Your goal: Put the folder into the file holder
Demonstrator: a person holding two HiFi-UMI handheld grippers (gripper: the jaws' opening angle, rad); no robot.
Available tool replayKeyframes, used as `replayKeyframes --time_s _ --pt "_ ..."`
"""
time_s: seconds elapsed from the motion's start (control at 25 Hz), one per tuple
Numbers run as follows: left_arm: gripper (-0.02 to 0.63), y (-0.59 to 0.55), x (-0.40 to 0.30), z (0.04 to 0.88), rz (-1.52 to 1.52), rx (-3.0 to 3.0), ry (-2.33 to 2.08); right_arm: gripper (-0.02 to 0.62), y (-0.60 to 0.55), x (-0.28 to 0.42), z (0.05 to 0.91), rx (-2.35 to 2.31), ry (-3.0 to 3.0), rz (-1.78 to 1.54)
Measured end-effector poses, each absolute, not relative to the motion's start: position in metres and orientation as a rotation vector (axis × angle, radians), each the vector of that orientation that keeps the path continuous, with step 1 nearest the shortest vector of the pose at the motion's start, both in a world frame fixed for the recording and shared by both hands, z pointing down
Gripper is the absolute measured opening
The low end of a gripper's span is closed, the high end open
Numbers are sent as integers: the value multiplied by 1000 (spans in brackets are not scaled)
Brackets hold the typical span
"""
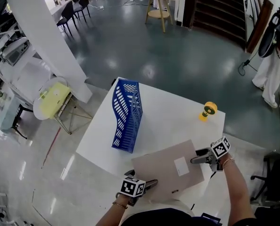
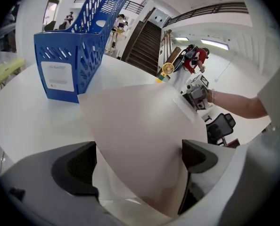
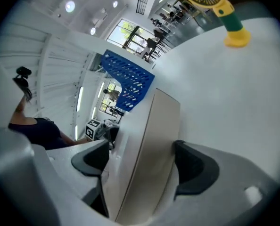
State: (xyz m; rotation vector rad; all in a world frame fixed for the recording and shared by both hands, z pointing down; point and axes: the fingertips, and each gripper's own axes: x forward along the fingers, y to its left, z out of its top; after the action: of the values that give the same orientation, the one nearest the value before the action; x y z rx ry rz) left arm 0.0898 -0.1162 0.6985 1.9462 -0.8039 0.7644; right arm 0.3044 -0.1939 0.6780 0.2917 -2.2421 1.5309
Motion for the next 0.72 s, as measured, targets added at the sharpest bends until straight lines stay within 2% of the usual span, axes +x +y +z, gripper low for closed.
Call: replayKeyframes --time_s 0.28,0.48,0.56,0.72 --pt "557 -119 93 691 646 1925 -757 414 -205 295 626 195 -2555 2045" --pt "557 -111 94 690 650 1928 -757 402 -191 285 635 186 -2503 2021" --pt "557 -109 95 690 646 1930 -751 342 -190 286 635 192 -2494 2010" --pt "557 -110 95 690 642 1927 -756 326 -191 285 634 208 -2469 2010"
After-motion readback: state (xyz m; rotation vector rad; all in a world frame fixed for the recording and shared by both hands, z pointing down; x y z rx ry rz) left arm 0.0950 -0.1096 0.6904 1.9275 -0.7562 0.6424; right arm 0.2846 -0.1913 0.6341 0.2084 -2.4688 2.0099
